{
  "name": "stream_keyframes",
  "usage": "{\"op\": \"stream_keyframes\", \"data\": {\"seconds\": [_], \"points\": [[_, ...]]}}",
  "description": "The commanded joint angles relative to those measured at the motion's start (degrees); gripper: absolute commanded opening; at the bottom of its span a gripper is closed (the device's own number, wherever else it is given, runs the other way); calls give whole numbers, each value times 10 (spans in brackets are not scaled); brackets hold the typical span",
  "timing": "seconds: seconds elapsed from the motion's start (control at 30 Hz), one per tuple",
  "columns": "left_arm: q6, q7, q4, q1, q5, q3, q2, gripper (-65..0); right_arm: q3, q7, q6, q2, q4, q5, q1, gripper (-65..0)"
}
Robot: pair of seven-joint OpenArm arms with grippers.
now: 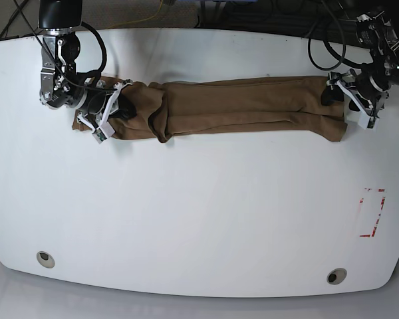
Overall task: Layout the t-shirt on the table in an organized manner, then fold the t-shirt properly
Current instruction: 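Fold the strip end with the left gripper toward the right gripper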
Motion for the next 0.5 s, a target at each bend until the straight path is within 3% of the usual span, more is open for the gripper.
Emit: {"op": "stream_keyframes", "data": {"seconds": [0.0,0.47], "points": [[-1,-12,8,-5,-9,11,-5,-144,0,-19,-3,5,2,-13,-1,-641],[-1,-12,-69,-29,-9,30,-5,-145,0,-19,-3,5,2,-10,-1,-642]]}}
